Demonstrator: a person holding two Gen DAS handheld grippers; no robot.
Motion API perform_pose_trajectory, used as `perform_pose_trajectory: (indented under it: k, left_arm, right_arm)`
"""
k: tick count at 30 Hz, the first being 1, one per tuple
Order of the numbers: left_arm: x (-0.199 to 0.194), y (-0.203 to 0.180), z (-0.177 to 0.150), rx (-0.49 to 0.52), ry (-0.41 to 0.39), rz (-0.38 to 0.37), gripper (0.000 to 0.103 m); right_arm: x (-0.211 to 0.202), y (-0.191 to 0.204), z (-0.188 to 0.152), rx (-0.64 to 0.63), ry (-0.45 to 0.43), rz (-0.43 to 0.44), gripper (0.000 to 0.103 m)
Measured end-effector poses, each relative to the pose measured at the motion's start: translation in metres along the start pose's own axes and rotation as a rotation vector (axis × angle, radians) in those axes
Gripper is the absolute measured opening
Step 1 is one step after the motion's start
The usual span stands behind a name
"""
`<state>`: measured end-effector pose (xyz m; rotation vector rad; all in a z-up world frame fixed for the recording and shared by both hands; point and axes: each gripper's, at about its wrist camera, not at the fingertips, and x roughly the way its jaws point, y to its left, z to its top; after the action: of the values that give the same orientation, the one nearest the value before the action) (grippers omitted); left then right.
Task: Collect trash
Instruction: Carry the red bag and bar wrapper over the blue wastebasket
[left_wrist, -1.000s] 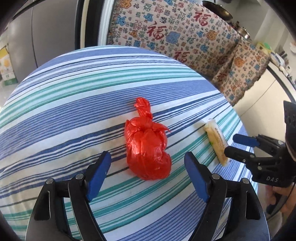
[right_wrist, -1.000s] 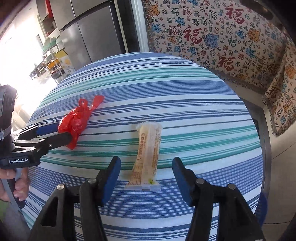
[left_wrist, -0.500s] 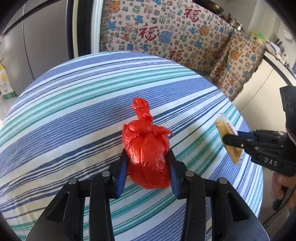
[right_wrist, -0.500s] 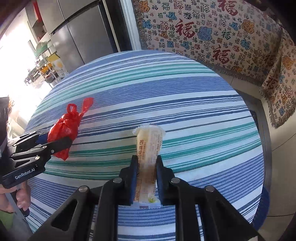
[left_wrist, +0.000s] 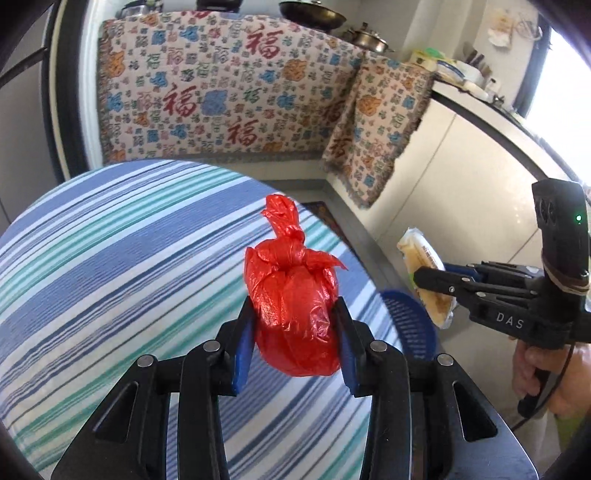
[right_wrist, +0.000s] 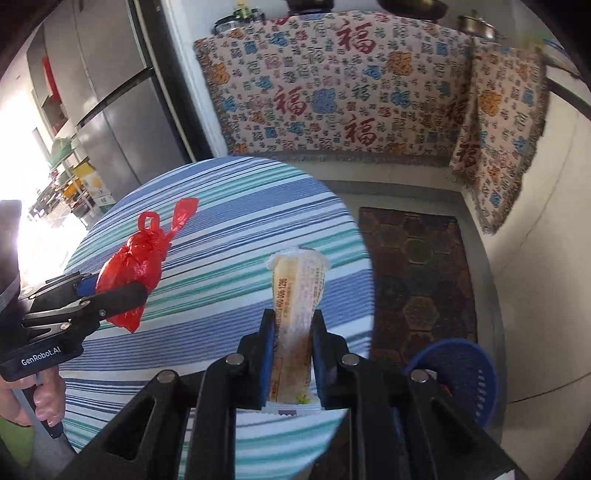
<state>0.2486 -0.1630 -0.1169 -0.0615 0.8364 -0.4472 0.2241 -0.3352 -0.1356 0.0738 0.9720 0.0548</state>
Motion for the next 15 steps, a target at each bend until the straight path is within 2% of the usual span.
perform_pose_trajectory:
  k: [7, 11, 15]
  left_arm:
    - [0.045, -0.108, 0.008, 0.086, 0.048, -0.125, 0.040]
    - [0.084, -0.158, 0.001, 0.120, 0.100, -0.161, 0.040]
    - [0.124, -0.186, -0.009, 0.122, 0.150, -0.195, 0.040]
  right_arm:
    - [-0.023, -0.110, -0.032, 0.167, -0.009, -0.150, 0.018]
    - [-0.014, -0.154, -0.052, 0.247, 0.017, -0.179, 0.018]
    - [0.005, -0.191, -0.067, 0.310, 0.039, -0.174, 0.018]
